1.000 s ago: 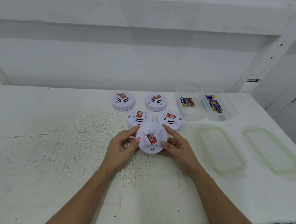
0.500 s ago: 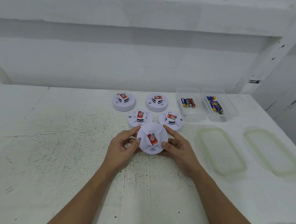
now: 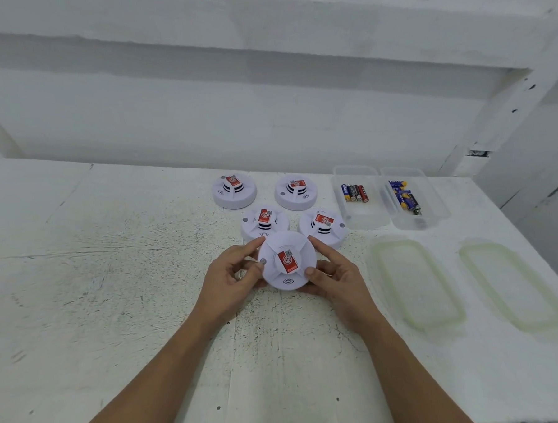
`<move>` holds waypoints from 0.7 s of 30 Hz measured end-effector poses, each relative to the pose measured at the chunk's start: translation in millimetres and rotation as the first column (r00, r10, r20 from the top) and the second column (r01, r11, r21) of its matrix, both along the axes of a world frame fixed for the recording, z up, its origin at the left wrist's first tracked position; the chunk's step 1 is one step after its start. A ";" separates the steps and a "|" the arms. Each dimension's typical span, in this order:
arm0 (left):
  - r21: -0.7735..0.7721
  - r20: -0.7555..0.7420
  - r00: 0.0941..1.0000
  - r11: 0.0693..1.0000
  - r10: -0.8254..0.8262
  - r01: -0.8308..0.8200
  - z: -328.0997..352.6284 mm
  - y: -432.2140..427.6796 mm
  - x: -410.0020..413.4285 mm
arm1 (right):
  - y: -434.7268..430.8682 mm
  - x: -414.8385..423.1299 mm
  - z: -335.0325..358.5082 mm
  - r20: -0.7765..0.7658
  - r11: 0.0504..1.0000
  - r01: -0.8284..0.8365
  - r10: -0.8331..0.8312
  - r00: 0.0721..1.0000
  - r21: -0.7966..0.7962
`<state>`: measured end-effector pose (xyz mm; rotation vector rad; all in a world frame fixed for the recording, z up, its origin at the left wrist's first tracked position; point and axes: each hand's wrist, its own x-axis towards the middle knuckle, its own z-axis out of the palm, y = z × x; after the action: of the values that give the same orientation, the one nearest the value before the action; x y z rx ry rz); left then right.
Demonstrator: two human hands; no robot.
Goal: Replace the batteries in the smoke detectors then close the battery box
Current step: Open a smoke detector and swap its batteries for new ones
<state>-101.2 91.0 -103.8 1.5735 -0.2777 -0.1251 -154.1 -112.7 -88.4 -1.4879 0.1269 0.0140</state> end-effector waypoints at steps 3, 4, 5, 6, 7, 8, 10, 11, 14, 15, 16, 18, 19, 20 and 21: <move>0.000 0.005 1.000 1.000 -0.001 0.001 0.4 0.2 0.0 | 0.0 -0.3 1.1 0.000 1.000 -0.002 0.002 1.000 0.000; 0.001 0.008 1.000 1.000 0.001 -0.001 0.7 0.1 0.0 | 0.0 -0.4 1.1 0.000 1.000 -0.001 0.001 1.000 0.003; -0.002 0.009 1.000 1.000 0.003 -0.003 1.5 -0.2 -0.5 | -0.1 -0.5 1.1 0.000 1.000 0.000 0.000 1.000 0.006; -0.003 0.010 1.000 1.000 0.005 -0.005 2.1 -0.5 -0.8 | 0.0 -0.2 0.6 -0.002 1.000 0.002 -0.002 1.000 0.009; -0.004 0.010 1.000 1.000 0.007 -0.007 2.7 -0.9 -1.2 | -0.1 -0.2 0.1 -0.004 1.000 0.005 -0.005 1.000 0.012; -0.004 0.008 1.000 1.000 0.010 -0.010 2.7 -1.1 -1.2 | -0.2 0.0 -0.5 -0.005 1.000 0.008 -0.008 1.000 0.013; -0.008 0.002 1.000 1.000 0.011 -0.010 2.5 -1.0 -1.2 | -0.2 0.0 -0.9 -0.008 1.000 0.010 -0.010 1.000 0.016; 0.001 0.009 1.000 1.000 0.010 -0.010 2.1 -0.4 -0.7 | -0.2 0.2 -0.7 -0.009 1.000 0.010 -0.010 1.000 0.019; 0.034 0.027 1.000 0.999 0.011 -0.012 1.1 0.5 0.2 | -0.1 0.5 -0.2 -0.014 1.000 0.010 -0.010 1.000 0.017; 0.028 0.023 1.000 1.000 0.011 -0.012 1.8 0.2 -0.1 | -0.1 0.7 -0.3 -0.015 1.000 0.011 -0.011 1.000 0.016; 0.020 0.019 1.000 1.000 0.012 -0.012 2.1 -0.2 -0.2 | 0.1 1.0 -0.6 -0.015 1.000 0.011 -0.011 1.000 0.016; 0.014 0.017 1.000 1.000 0.008 -0.009 2.0 -0.2 0.0 | 0.4 1.1 -0.9 -0.018 1.000 0.011 -0.011 1.000 0.021; 0.014 0.016 1.000 1.000 0.006 -0.007 1.8 -0.1 0.0 | 0.5 1.0 -0.8 -0.018 1.000 0.011 -0.010 1.000 0.023; 0.013 0.015 1.000 1.000 0.005 -0.005 1.8 0.0 -0.2 | 0.6 0.8 -0.4 -0.018 1.000 0.009 -0.009 1.000 0.022; 0.011 0.014 1.000 1.000 0.005 -0.005 1.7 -0.1 -0.3 | 0.6 0.6 -0.1 -0.017 1.000 0.008 -0.008 1.000 0.021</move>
<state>-101.5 91.0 -102.1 1.5862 -0.2843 -0.1118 -153.4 -112.1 -88.5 -1.4667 0.1458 0.0210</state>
